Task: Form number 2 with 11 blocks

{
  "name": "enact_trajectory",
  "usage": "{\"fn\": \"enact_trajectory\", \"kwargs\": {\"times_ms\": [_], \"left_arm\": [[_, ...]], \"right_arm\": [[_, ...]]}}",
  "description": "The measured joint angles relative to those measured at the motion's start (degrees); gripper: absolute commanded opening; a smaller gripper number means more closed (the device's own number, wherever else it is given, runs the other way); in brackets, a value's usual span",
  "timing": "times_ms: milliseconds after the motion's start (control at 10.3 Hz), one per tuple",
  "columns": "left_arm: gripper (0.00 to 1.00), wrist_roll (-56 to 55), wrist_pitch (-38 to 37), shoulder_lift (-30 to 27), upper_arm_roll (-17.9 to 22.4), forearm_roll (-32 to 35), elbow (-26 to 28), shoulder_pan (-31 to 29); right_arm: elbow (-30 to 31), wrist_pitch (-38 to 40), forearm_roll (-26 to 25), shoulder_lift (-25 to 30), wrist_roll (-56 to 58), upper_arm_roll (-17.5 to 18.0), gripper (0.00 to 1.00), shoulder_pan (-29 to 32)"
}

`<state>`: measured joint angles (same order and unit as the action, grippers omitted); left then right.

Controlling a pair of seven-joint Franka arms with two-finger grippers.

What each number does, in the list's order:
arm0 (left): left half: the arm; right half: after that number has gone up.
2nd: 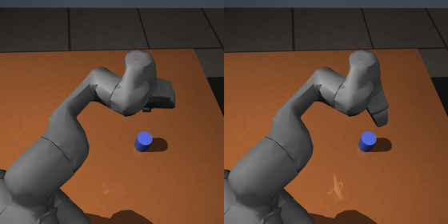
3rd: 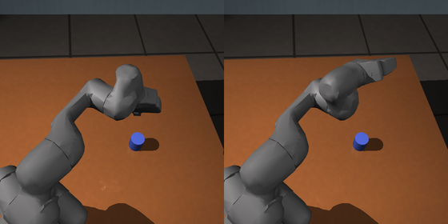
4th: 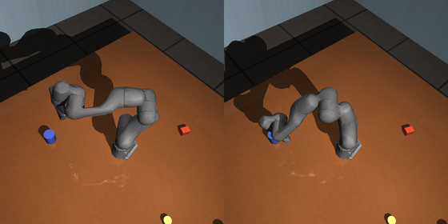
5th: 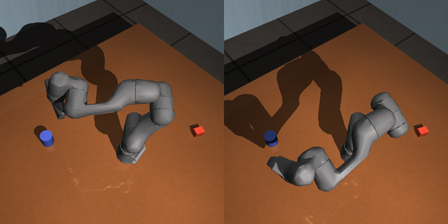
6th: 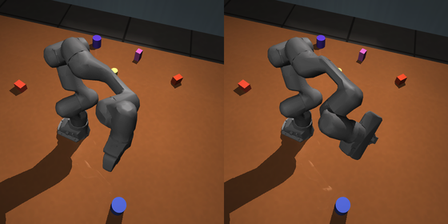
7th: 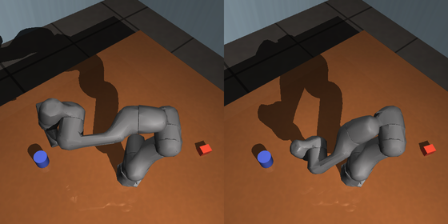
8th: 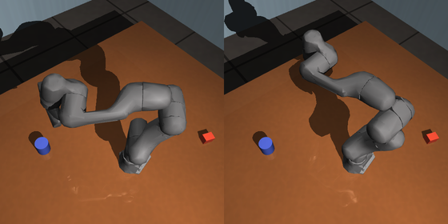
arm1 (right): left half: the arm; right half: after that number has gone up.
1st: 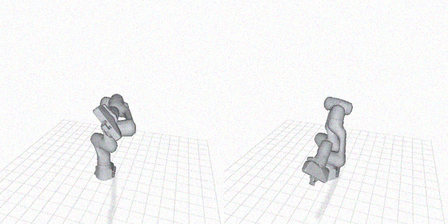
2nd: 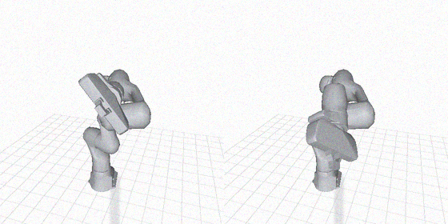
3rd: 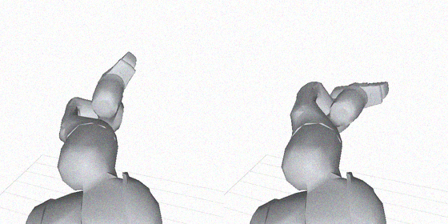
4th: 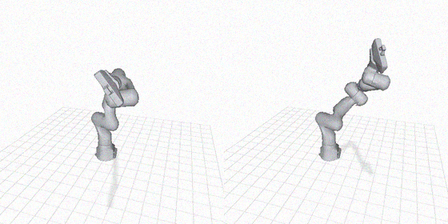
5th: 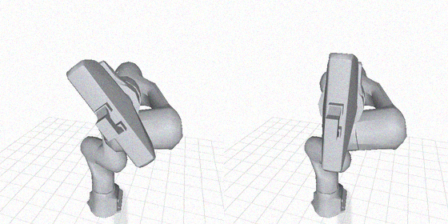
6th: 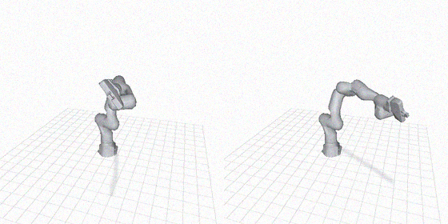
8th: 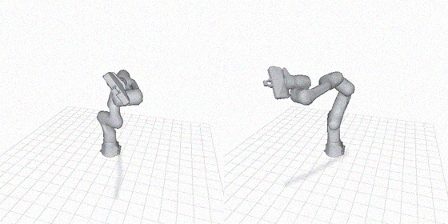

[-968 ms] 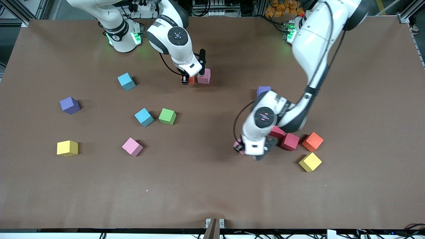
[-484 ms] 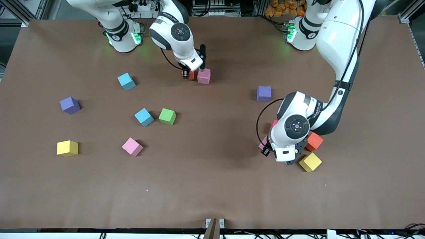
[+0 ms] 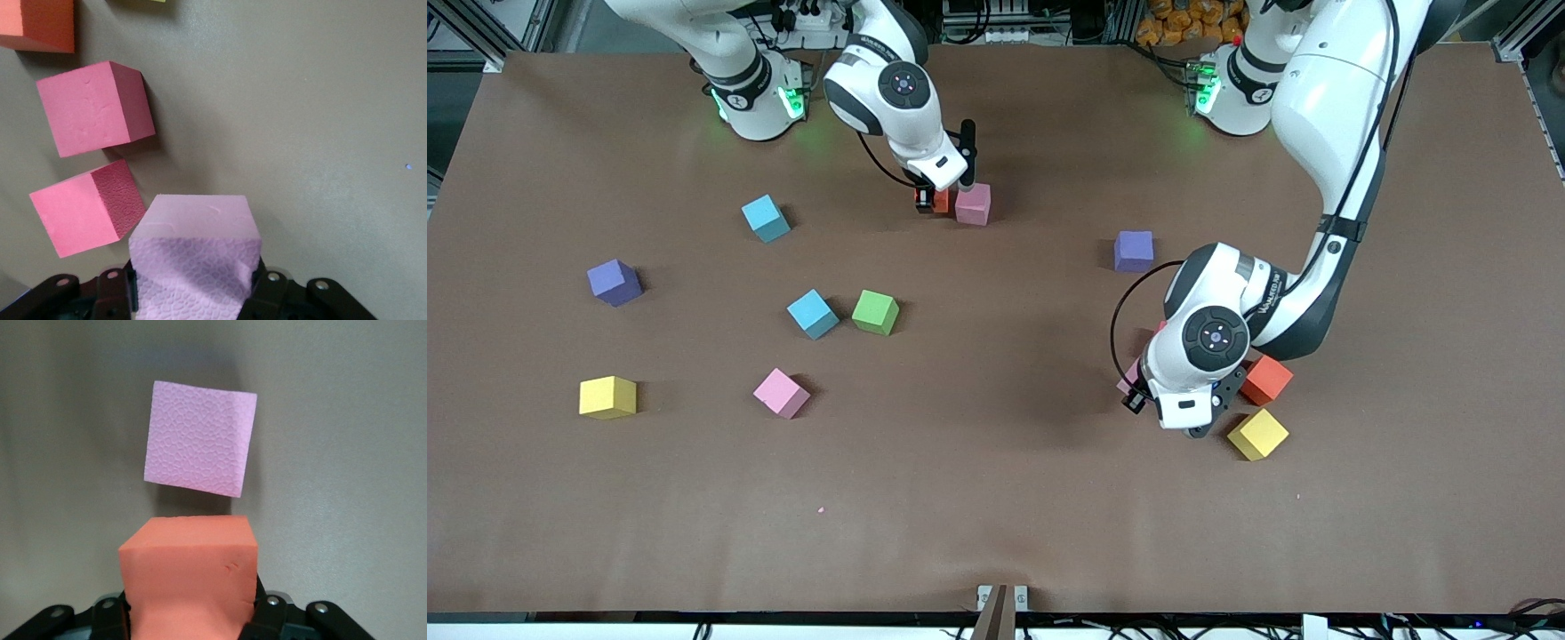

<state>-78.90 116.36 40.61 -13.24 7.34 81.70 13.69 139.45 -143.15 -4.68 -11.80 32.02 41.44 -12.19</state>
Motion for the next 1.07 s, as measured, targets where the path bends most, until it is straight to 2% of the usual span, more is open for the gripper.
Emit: {"fn": "enact_trajectory", "kwargs": {"times_ms": [194,678,1065], "left_arm": [[0.04,0.0,-0.1,0.0,0.0,0.0,0.0,0.0],[0.04,-0.1,-0.1,0.0,0.0,0.0,0.0,-0.4],[0.03,-1.0,-0.2,0.0,0.0,0.0,0.0,-0.4]], "right_arm": [[2.8,-4.0,0.0,0.0,0.0,0.0,0.12,0.2],[4.6,-9.9,0.0,-1.5,-0.7,0.0,0.12,0.2],[4.9,-11.5,0.0,-3.7,-3.8,0.0,0.12,0.1]]}}
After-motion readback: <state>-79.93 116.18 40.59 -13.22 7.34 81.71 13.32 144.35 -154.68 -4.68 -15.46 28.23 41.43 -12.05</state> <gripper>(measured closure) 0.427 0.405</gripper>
